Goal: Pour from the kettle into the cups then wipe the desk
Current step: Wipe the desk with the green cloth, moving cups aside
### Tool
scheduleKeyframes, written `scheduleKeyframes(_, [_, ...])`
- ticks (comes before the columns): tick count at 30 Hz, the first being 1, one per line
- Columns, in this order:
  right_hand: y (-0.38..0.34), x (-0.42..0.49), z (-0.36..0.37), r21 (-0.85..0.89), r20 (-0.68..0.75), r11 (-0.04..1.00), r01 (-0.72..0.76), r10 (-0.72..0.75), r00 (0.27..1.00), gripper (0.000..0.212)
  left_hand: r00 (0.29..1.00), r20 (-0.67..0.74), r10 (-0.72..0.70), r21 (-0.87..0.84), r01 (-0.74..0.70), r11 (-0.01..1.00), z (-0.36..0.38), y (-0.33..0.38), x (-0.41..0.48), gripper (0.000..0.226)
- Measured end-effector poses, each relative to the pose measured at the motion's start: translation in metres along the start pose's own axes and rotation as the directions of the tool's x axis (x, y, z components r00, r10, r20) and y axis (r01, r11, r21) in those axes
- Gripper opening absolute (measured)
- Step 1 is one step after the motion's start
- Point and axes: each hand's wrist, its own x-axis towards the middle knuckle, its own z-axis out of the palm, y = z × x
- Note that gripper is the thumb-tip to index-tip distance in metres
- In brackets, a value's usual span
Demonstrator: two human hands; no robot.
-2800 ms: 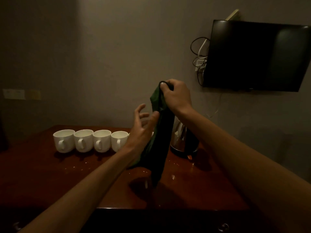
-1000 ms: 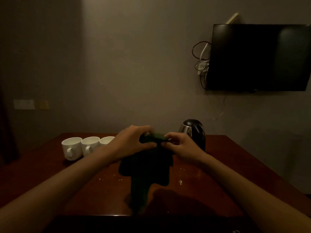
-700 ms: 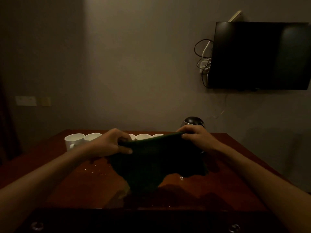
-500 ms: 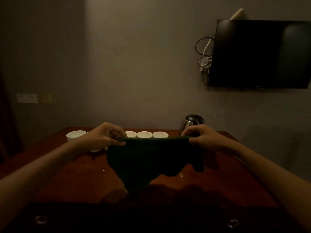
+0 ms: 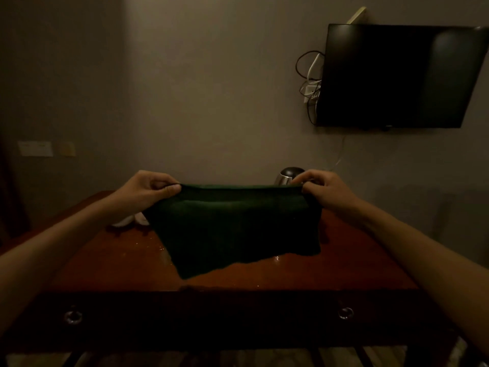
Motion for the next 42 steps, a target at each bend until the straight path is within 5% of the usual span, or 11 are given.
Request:
scheduleKeyframes(6, [0.035,0.013,0.022,0.023,0.067,0.98,-0.197,0.195,0.979,0.02,0.992,0.095,-0.085,0.225,0.062,0.972,0.02,-0.028,0.019,0.012])
scheduleKeyframes(13, [0.135,0.034,0.084,-0.28,0.001,0.908,-0.312,0.326,0.945,0.028,0.967,0.002,-0.253,0.354,0.236,0.905,0.097,-0.115,0.022,0.025])
scheduleKeyframes(16, [0.146,0.024,0.101,-0.486,-0.038,0.849,-0.206,0.215,0.976,0.034,0.987,-0.076,-0.145,0.472,0.163,0.866,0.131,-0.117,0.01,0.045])
scheduleKeyframes(18, [0.144,0.013,0.112,-0.648,-0.046,0.762,-0.017,-0.017,0.999,0.045,0.997,-0.038,-0.063,0.512,0.074,0.856,0.154,-0.107,0.001,0.033])
scheduleKeyframes(21, [0.128,-0.005,0.135,-0.659,0.121,0.712,0.241,-0.216,0.969,0.043,0.99,0.053,-0.133,0.564,0.08,0.822,0.192,-0.087,-0.016,0.029])
scheduleKeyframes(25, [0.114,-0.019,0.168,-0.6,0.333,0.762,0.244,-0.039,0.942,0.05,0.923,0.163,-0.349,0.643,0.169,0.747,0.215,-0.078,-0.02,0.054])
scheduleKeyframes(29, [0.119,-0.007,0.177,-0.674,0.436,0.708,0.21,0.153,0.887,0.06,0.882,0.21,-0.421,0.724,0.15,0.674,0.211,-0.09,-0.011,0.059])
scheduleKeyframes(42, [0.147,0.049,0.183,-0.668,0.431,0.725,0.167,0.195,0.881,0.065,0.881,0.177,-0.44,0.757,0.164,0.632,0.212,-0.119,0.032,0.058])
